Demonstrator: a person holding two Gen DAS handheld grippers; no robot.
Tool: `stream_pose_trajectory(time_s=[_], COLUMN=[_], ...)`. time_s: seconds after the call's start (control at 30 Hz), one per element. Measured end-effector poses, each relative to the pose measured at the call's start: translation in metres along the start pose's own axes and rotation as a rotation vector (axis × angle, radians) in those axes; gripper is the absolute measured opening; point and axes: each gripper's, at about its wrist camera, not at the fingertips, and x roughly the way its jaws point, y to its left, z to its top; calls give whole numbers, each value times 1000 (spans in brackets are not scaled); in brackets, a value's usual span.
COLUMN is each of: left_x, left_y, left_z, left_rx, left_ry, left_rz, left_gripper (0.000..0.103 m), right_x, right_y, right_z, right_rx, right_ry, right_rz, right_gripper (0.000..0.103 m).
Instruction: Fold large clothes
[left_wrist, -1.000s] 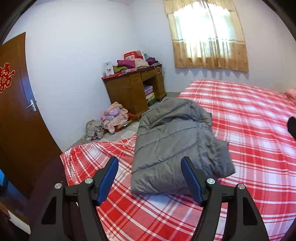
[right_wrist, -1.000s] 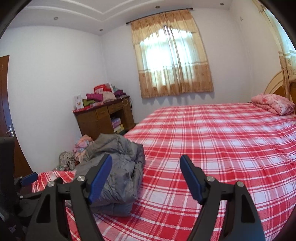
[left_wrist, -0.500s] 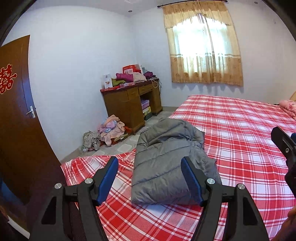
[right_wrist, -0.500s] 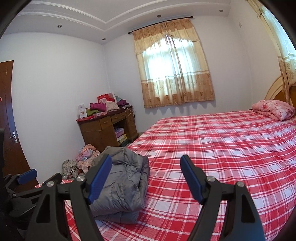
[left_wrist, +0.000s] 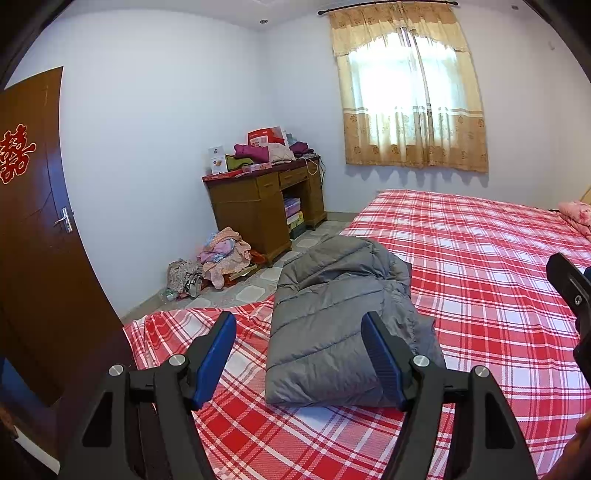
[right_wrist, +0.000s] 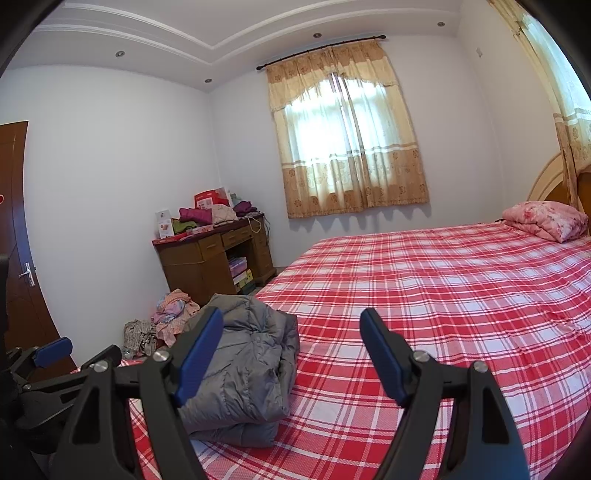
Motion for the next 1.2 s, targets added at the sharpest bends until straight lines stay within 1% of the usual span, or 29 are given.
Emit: stream_pose_trajectory(time_s=[0.47,0.73,0.83,0.93,1.03,1.1,1.2], left_x=[-6,1,8,13,14,13,13], left_y=[4,3,7,11,15,17,15], left_z=[3,1,0,-1,-2,-3,-4], left_rx=[-2,6,-10,-26,-48,-57,-39], left_ry=[-21,-13,8,26,27,14,13], left_rz=[8,36,48,42,2,-25,-13], left_gripper=[71,71,71,71,71,71,71], right_x=[-2,-3,-4,-4,-3,-3,-3], right_y=[-2,-2,-3,-3,-4,-3,-3], right_z=[2,2,1,1,1,0,0], right_rx=[5,1,8,10,9,8,13], right_ry=[-17,-21,-22,-23,-20,-18,-14], right_rz=[-15,-21,-24,-25,-23,-23,-25], right_gripper=[80,80,81,81,81,81,81])
